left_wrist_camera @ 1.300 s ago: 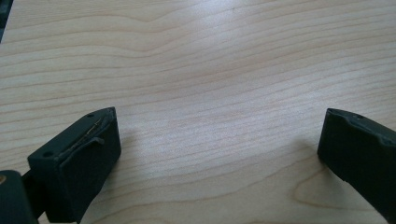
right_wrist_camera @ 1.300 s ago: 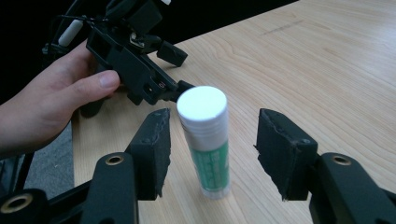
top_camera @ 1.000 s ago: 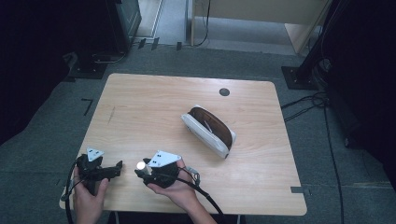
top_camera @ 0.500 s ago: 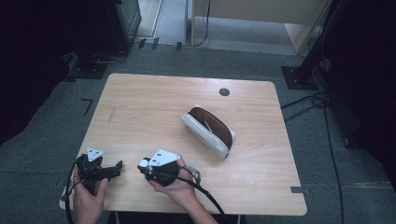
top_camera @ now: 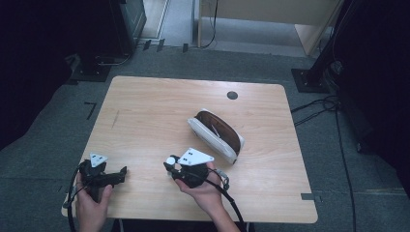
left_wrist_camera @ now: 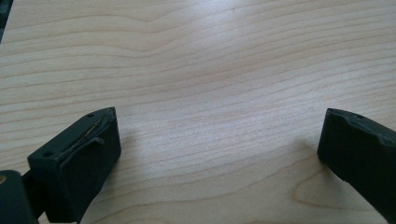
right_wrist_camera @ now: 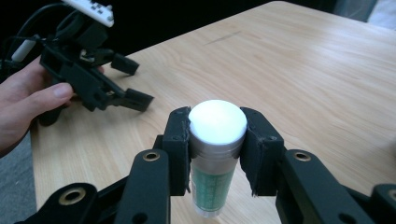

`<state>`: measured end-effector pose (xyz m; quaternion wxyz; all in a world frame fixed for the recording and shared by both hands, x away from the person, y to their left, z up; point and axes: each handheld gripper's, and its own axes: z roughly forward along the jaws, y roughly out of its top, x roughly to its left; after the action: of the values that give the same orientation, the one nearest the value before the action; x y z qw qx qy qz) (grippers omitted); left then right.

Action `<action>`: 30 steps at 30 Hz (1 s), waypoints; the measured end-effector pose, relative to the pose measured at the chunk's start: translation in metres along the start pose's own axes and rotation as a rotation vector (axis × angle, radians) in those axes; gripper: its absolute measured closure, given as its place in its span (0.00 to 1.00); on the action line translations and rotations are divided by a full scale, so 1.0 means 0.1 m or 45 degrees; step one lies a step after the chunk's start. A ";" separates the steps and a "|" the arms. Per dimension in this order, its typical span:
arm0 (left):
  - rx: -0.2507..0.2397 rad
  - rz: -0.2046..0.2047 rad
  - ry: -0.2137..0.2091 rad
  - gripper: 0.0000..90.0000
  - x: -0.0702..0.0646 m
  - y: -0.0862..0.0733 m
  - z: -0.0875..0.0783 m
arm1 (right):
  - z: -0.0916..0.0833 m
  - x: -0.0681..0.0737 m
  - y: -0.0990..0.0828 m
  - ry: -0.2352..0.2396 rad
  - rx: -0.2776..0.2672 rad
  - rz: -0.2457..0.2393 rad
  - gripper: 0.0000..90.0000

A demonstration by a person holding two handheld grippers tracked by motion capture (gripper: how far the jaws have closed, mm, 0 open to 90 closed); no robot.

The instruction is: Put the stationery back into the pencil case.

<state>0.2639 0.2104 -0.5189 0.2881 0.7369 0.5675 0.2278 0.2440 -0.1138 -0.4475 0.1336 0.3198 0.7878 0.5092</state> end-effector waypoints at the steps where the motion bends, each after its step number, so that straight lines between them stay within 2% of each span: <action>1: 0.000 0.000 0.000 0.00 0.00 0.00 0.00 | -0.04 -0.03 0.00 -0.015 -0.008 0.010 0.73; 6: 0.000 0.000 0.000 0.00 0.00 0.00 0.00 | -0.28 -0.16 -0.02 -0.055 -0.034 0.053 0.73; 30: 0.001 0.001 0.000 0.00 0.00 0.00 0.00 | -1.32 -0.63 -0.12 -0.271 -0.117 0.148 0.73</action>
<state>0.2639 0.2105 -0.5189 0.2878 0.7371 0.5674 0.2278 0.2169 -0.2522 -0.4065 0.2012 0.4106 0.7251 0.5150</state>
